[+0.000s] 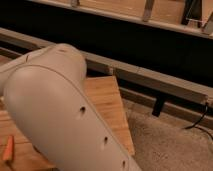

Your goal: Place the pepper in the ceramic cup

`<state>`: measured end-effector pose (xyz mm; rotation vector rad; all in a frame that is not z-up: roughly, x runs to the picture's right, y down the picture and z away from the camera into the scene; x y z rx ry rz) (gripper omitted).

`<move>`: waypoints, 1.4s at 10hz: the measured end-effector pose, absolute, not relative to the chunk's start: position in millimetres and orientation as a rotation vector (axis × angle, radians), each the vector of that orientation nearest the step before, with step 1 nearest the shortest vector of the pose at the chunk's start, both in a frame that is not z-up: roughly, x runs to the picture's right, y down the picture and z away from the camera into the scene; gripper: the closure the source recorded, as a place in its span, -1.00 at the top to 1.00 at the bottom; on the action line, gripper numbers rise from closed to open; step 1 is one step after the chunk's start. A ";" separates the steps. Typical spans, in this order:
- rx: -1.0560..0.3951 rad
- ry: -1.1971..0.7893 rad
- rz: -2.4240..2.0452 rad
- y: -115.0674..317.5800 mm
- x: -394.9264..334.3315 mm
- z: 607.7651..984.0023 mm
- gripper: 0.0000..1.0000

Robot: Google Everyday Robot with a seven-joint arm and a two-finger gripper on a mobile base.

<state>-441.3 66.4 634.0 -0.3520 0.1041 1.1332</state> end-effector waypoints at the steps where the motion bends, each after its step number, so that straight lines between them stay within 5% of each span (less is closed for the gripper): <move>1: -0.315 0.080 1.194 44.3 -428.7 625.1 0.30; 3: -0.282 0.032 1.297 14.2 -418.9 599.7 0.30; 14: -0.284 0.032 1.299 15.8 -420.9 598.9 0.30</move>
